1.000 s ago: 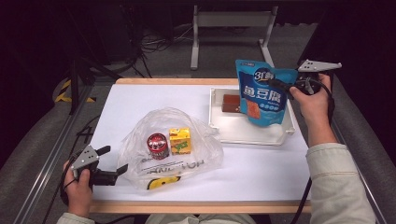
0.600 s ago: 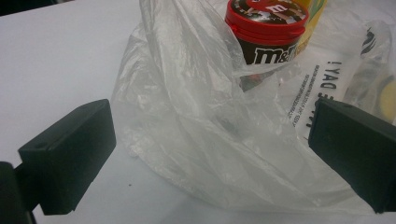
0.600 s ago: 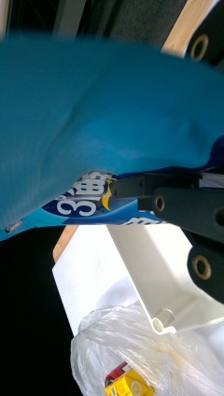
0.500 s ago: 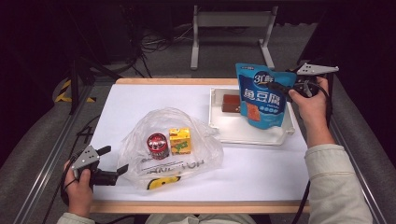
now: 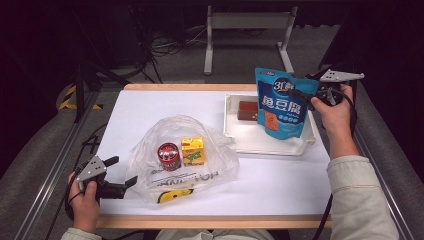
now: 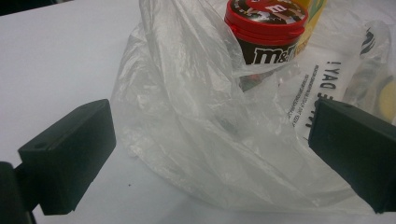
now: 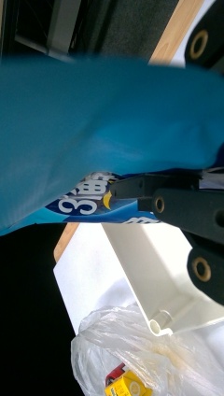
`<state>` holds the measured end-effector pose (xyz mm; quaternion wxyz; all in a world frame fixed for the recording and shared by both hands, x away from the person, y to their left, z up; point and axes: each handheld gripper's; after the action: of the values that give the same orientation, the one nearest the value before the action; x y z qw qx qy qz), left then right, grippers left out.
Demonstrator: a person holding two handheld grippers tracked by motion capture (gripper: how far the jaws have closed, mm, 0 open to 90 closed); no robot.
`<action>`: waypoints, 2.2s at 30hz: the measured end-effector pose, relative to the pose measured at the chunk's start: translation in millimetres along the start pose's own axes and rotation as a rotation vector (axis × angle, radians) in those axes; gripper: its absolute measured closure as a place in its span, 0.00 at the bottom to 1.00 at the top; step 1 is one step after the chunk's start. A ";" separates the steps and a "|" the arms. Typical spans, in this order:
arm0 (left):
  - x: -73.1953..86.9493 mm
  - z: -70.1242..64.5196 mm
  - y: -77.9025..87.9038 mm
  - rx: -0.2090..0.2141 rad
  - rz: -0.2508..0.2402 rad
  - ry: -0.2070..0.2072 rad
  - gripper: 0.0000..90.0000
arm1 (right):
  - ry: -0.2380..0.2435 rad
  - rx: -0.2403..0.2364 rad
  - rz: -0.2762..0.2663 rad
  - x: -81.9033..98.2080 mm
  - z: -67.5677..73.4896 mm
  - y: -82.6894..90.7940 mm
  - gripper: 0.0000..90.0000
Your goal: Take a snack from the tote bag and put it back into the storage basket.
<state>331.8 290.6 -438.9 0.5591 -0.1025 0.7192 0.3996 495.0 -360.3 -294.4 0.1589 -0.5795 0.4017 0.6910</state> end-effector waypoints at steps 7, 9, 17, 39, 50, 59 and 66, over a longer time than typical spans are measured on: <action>-0.3 -0.6 -1.4 0.003 0.007 -0.002 0.02 | 0.000 0.016 0.014 4.0 -2.9 6.0 0.98; -0.3 -0.6 -1.4 0.003 0.007 -0.003 0.02 | -0.001 0.023 0.017 5.5 -3.3 7.1 0.97; -0.2 -0.5 -1.7 0.004 0.007 -0.005 0.02 | 0.008 0.041 0.013 10.2 -2.9 12.9 0.91; -0.2 -0.1 -0.6 0.001 0.007 -0.005 0.02 | 0.091 0.108 -0.087 -27.6 18.8 35.1 0.47; -0.2 -0.4 -0.9 0.002 0.008 -0.003 0.02 | 0.146 0.089 -0.143 -41.4 41.5 49.5 0.48; -0.3 -0.6 -0.7 0.002 0.008 -0.005 0.02 | 0.177 0.020 -0.093 -38.5 60.6 52.6 0.66; -0.1 -0.4 -0.9 0.002 0.008 -0.001 0.02 | 0.186 -0.025 -0.019 -25.0 67.2 45.9 0.82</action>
<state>332.1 289.7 -439.2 0.5580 -0.0990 0.7197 0.4011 425.2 -333.2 -253.8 0.1203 -0.6471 0.4004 0.6376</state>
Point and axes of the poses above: each handheld gripper's, and its own axes: y roughly backward along the jaws, x roughly out of its underside, z roughly to its left, and after that the axes turned 3 degrees about x, right-handed
